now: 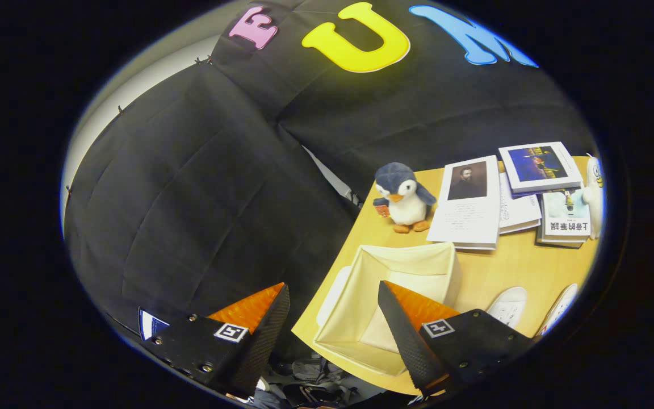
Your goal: Open the storage box then place both shoes into the box .Put the left shoe in first, then the right shoe, with the right side of both shoes facing outward in a uniform manner.
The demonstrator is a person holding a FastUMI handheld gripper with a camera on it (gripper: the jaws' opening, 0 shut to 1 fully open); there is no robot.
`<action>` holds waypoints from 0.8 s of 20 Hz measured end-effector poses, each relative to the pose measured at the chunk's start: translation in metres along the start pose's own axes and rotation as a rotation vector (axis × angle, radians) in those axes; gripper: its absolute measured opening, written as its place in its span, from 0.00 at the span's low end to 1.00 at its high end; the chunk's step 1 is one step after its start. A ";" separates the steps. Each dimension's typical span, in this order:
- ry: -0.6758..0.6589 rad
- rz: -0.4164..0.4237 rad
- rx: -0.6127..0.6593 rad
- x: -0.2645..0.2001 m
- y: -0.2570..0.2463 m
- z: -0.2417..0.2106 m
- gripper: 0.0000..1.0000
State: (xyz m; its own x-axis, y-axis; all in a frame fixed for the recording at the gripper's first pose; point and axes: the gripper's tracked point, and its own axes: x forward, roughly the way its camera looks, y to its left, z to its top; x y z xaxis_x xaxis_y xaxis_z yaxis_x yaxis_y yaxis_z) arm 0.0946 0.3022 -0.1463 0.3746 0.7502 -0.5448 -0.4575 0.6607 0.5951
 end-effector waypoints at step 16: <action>0.232 -0.369 0.225 -0.073 -0.212 -0.131 0.92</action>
State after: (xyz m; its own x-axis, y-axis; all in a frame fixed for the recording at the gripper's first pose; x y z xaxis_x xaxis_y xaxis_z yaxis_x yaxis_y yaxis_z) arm 0.0583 0.1045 -0.3102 0.2777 0.4566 -0.8452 -0.1328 0.8896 0.4370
